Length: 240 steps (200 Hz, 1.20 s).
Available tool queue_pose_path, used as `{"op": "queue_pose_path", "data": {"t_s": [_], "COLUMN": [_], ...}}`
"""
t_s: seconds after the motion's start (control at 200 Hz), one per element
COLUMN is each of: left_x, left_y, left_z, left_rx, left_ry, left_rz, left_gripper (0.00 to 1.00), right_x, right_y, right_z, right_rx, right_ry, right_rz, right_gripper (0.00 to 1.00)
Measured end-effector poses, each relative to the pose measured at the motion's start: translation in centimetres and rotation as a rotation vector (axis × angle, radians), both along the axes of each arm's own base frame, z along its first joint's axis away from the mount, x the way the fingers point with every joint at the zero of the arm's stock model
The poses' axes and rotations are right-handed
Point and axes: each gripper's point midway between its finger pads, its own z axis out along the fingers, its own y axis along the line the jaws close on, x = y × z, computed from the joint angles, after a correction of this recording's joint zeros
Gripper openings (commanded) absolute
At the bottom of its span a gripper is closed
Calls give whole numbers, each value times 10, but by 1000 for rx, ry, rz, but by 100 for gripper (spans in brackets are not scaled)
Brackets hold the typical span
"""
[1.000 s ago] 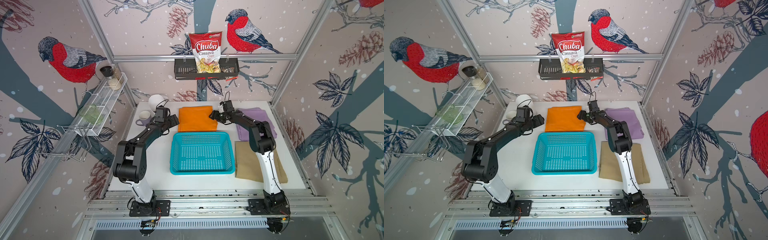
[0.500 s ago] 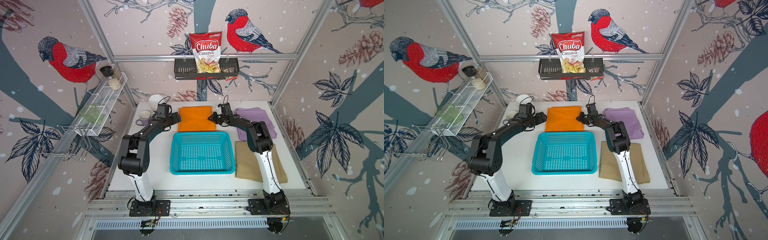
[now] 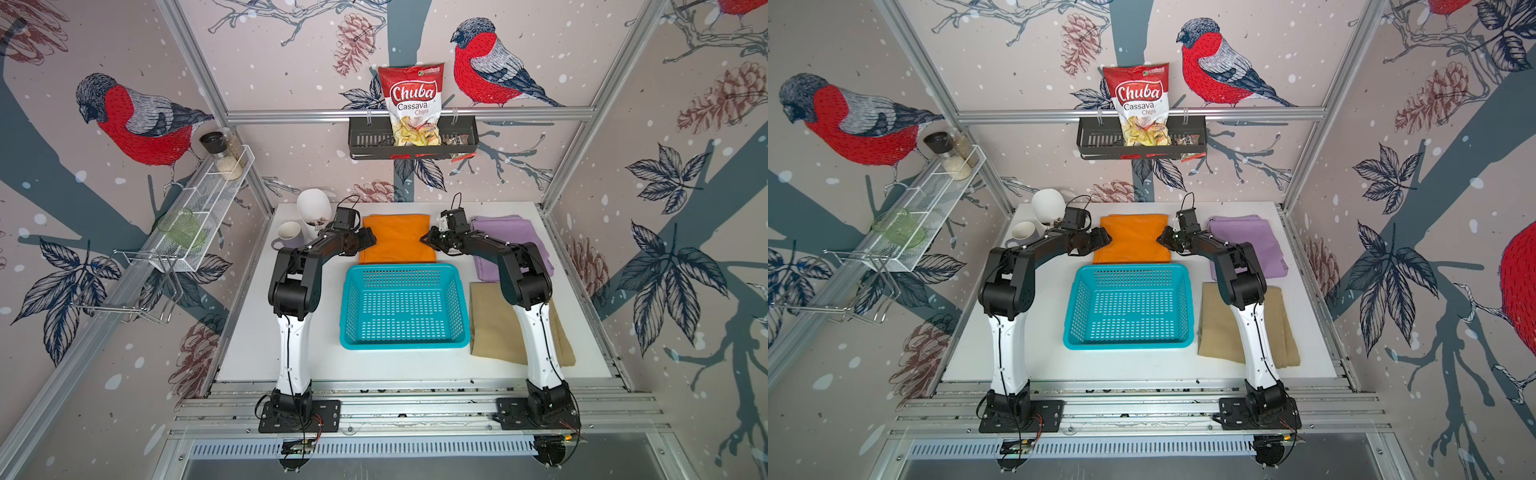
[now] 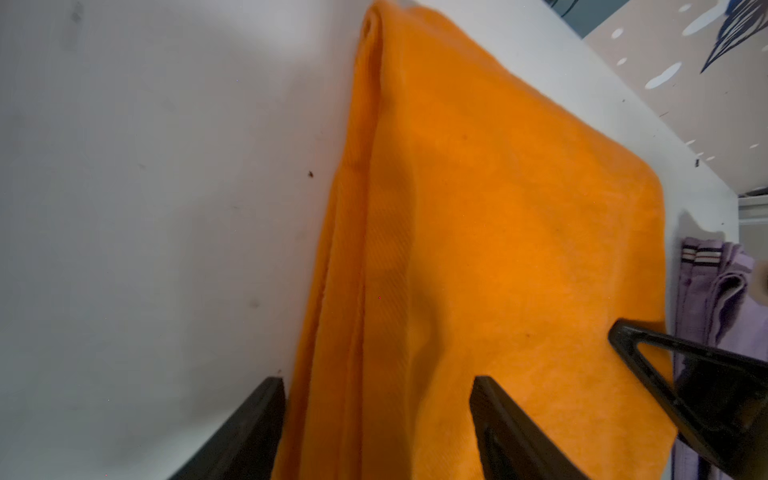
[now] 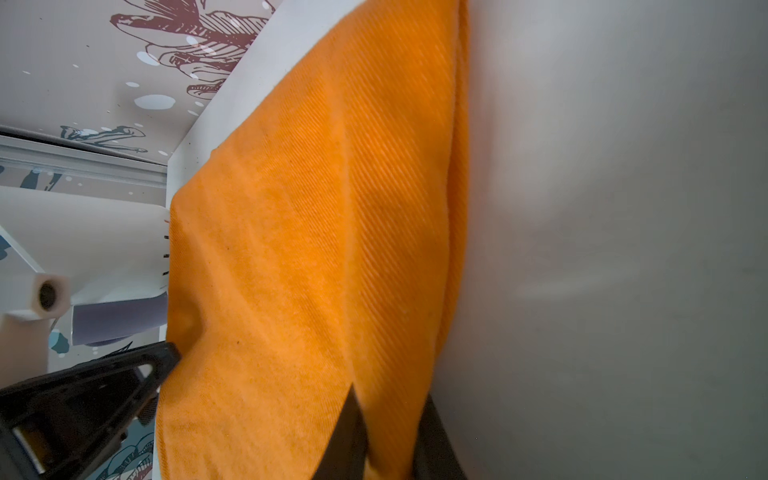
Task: Put the folded long pants in the basket
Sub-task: Pick up the long pant at the center of the board.
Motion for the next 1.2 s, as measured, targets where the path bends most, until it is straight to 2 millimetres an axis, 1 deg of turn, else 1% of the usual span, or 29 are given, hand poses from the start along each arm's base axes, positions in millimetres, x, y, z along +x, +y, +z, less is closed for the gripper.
{"op": "queue_pose_path", "data": {"t_s": [0.125, 0.16, 0.205, 0.29, 0.36, 0.485, 0.6, 0.67, 0.74, 0.875, 1.015, 1.12, 1.2], "left_x": [3, 5, 6, 9, 11, 23, 30, 34, 42, 55, 62, 63, 62], "left_y": [-8, -9, -10, -13, -15, -20, -23, -28, -35, -54, -67, -73, -75], "left_z": [-4, -5, -6, -8, -10, -7, -1, 10, 31, 84, 131, 151, 158], "left_rx": [-16, -21, -26, -32, -45, -64, -80, -100, -127, -195, -268, -320, -346], "left_ry": [-2, -5, -7, -4, 3, -1, 18, 21, -1, -73, -136, -150, -143], "left_rz": [-12, -14, -14, -19, -22, -21, -13, -17, -29, -65, -92, -100, -100], "left_gripper": [60, 56, 48, 25, 0, 0, 0, 0, 0, 0, 0, 0, 0], "right_x": [-1, -1, -1, 4, 6, 11, 15, 18, 24, 38, 49, 53, 51], "right_y": [3, 4, 5, 10, 14, 16, 15, 13, 9, -6, -29, -39, -41], "right_z": [1, 0, 0, -1, -2, 1, 4, 8, 16, 47, 90, 117, 134], "right_rx": [6, 7, 15, 28, 52, 74, 77, 76, 82, 115, 162, 181, 187], "right_ry": [1, 3, 11, 0, 0, -4, 0, 8, 0, -33, -84, -122, -134], "right_rz": [3, 2, -5, -2, -4, -19, -35, -47, -58, -89, -113, -120, -119], "right_gripper": [0, 0, 0, 0, 0, 0, 0, 0, 0, 0, 0, 0, 0]}}
